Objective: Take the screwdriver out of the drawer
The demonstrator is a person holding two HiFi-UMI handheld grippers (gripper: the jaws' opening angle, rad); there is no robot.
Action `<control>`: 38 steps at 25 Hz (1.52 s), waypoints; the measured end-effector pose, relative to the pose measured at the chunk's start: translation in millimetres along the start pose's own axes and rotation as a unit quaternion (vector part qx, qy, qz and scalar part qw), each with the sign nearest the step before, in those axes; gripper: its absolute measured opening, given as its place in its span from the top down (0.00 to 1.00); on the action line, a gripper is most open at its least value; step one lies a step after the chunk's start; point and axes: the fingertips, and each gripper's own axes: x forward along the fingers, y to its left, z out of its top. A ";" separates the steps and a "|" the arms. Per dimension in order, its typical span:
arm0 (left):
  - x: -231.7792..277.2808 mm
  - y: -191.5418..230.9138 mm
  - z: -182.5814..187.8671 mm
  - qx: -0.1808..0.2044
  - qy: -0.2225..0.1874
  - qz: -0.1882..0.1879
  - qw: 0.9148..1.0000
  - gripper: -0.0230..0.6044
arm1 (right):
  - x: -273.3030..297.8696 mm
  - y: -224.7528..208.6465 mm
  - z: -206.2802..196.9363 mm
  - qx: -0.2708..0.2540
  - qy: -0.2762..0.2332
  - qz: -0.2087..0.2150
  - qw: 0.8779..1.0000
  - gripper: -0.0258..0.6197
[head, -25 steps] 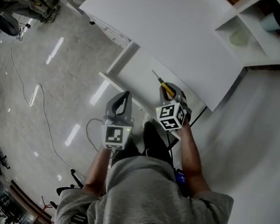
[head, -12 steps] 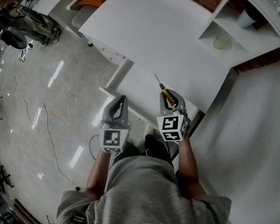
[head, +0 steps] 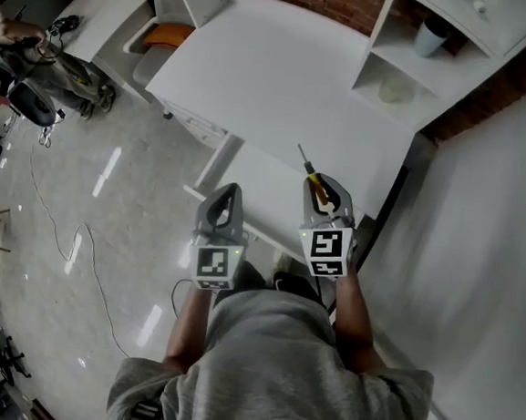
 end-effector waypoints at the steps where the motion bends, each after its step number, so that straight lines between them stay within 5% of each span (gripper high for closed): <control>1: 0.2 -2.8 2.7 0.001 -0.003 -0.001 1.000 0.94 | -4.8 -3.5 2.2 0.003 -0.005 -0.004 1.000 0.84; 16: -4.3 -31.1 28.8 0.018 -0.030 -0.023 0.999 0.95 | -68.3 -26.6 15.1 0.048 -0.072 -0.047 0.995 0.84; 38: 22.1 -21.6 21.7 0.014 -0.015 -0.057 0.998 0.95 | -61.5 -50.5 -1.1 0.070 -0.056 -0.091 0.992 0.84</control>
